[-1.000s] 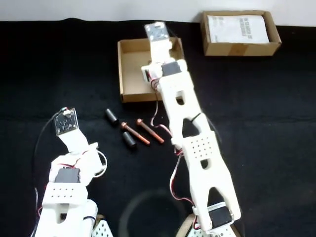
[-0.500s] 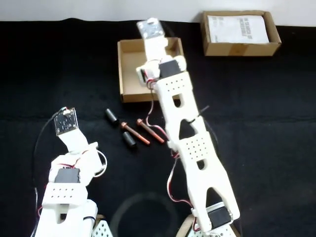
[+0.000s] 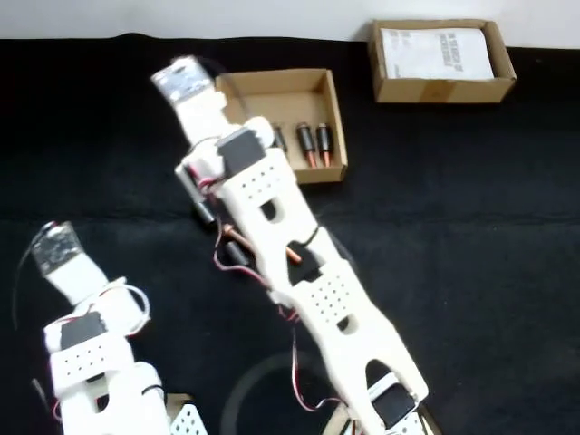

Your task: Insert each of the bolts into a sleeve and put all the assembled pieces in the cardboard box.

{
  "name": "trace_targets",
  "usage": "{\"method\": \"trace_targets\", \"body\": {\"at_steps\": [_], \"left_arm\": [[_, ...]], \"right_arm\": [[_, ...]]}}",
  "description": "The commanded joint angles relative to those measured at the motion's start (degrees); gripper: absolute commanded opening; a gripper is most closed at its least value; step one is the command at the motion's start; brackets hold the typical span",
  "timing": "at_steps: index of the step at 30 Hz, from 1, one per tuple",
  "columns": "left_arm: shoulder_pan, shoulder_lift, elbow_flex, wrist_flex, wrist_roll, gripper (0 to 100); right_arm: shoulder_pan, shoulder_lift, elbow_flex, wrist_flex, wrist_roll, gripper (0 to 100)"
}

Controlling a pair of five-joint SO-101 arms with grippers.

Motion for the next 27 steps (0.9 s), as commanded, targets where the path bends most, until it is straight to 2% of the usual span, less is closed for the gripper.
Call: {"method": "trace_targets", "body": {"at_steps": [1,10,20,27], "left_arm": [[-2.9,-0.7,-1.7,0.2,-1.1,1],[-1.7,-0.7,-1.4,0.3,-1.1,1],[-1.7,-0.7,-1.4,0.4,-1.1,1],[-1.9,-0.7,-1.4,0.4,-1.1,1]], "right_arm": [[-2.4,-4.1,5.1,0.2,0.4,30.3],[-2.8,-4.1,14.1,-5.2,0.4,30.3],[-3.6,-4.1,28.2,-20.4,1.9,30.0],[-3.6,-4.1,33.4,-25.5,3.3,17.6]]}}
